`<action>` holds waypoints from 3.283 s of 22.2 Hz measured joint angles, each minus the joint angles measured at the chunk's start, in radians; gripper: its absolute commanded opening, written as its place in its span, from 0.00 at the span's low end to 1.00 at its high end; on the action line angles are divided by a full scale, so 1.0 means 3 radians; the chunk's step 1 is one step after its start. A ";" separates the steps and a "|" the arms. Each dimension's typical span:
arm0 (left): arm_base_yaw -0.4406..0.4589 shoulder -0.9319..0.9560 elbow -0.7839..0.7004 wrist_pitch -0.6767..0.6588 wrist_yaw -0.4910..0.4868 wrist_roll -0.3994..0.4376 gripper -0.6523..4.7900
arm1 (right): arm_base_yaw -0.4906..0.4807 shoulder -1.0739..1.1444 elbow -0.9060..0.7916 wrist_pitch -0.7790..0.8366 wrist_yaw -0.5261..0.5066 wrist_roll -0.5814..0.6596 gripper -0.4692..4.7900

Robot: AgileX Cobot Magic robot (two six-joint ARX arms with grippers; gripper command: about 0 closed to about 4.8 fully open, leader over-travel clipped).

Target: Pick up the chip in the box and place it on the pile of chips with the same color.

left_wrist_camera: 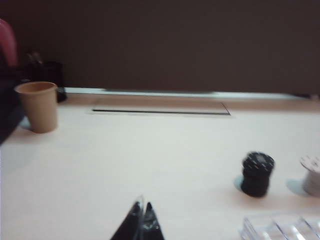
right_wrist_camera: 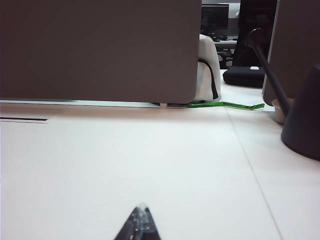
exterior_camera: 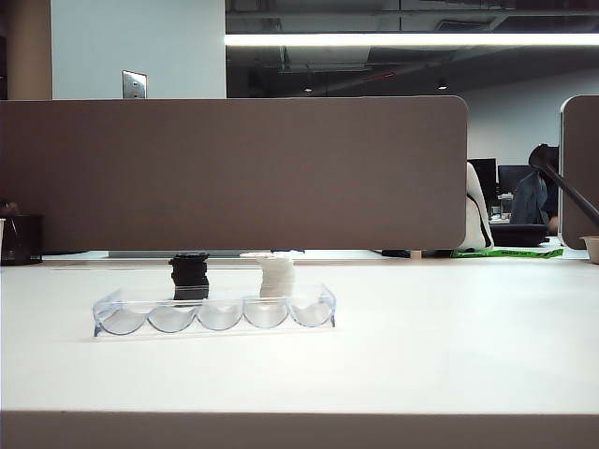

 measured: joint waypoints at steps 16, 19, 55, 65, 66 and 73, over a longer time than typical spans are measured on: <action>0.0116 0.0001 0.0001 0.0107 0.0095 -0.0106 0.11 | -0.0006 0.0000 0.0000 -0.0189 0.0148 0.0013 0.08; 0.0116 0.0001 0.0001 0.0107 0.0141 -0.0039 0.11 | -0.0006 0.0000 0.0000 -0.0189 0.0151 0.0014 0.08; 0.0116 0.0003 0.0001 -0.0177 0.0144 -0.0038 0.12 | -0.0005 0.0000 0.0000 -0.0201 0.0300 0.0018 0.08; 0.0116 0.0001 0.0001 -0.0177 0.0144 -0.0038 0.12 | -0.0005 0.0000 0.0000 -0.0201 0.0300 0.0018 0.08; 0.0116 0.0001 0.0001 -0.0177 0.0144 -0.0038 0.12 | -0.0005 0.0000 0.0000 -0.0201 0.0300 0.0018 0.08; 0.0116 0.0001 0.0001 -0.0177 0.0144 -0.0038 0.12 | -0.0005 0.0000 0.0000 -0.0201 0.0300 0.0018 0.08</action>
